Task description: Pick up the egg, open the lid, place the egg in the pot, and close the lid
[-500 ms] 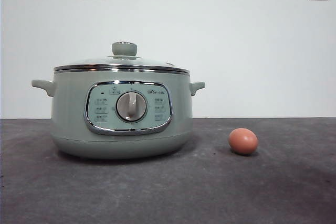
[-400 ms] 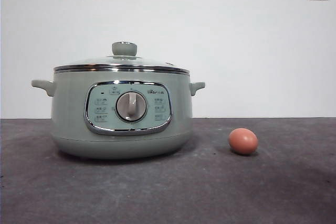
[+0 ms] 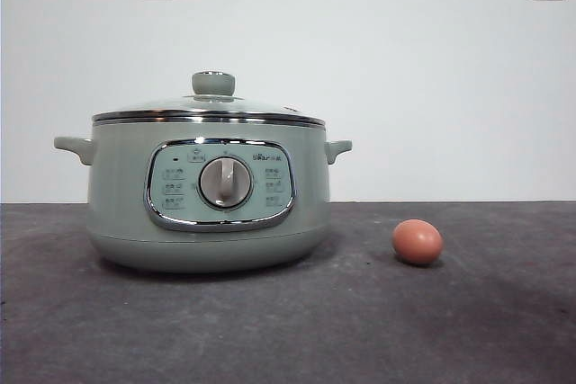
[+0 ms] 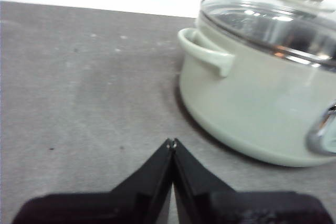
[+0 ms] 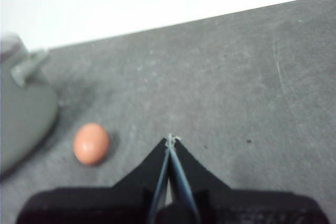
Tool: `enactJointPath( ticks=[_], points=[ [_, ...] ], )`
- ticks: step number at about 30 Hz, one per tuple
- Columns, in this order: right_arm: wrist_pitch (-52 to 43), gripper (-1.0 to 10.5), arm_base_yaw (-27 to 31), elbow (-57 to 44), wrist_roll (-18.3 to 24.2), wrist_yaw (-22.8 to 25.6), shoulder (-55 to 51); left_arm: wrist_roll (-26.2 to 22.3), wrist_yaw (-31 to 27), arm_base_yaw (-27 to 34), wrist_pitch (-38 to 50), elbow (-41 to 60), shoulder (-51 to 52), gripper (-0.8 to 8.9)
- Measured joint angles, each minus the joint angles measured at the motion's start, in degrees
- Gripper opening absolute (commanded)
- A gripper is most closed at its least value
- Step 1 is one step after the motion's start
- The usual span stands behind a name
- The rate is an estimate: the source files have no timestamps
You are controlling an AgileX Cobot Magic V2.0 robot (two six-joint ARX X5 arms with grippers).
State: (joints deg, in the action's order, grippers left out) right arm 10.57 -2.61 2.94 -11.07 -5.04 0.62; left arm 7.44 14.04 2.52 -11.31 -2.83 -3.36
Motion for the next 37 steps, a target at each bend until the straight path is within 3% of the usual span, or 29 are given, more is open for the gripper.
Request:
enactJointPath(
  ticks=[8,16,21,30,37],
  points=[
    [-0.31,-0.1,0.0,9.97,-3.15,-1.7,1.62,2.36,1.9,0.0,-7.3,-10.78,-2.56,-0.06],
    [5.97,-0.1,0.0,22.97,-3.06,-7.85,10.58,3.21,7.1,0.0,-13.33,-23.32,-8.5,-0.06],
    [14.78,-0.1,0.0,33.86,1.03,-10.91,18.56,3.06,7.32,0.0,-18.95,-31.8,-13.33,-0.06],
    [37.77,-0.1,0.0,53.42,12.52,-11.1,32.24,-1.03,11.67,0.0,-30.49,-46.51,-21.64,-0.06],
    [42.14,-0.1,0.0,60.26,16.24,-11.1,36.87,-4.37,11.67,0.0,-35.56,-53.07,-25.03,-0.06]
  ],
)
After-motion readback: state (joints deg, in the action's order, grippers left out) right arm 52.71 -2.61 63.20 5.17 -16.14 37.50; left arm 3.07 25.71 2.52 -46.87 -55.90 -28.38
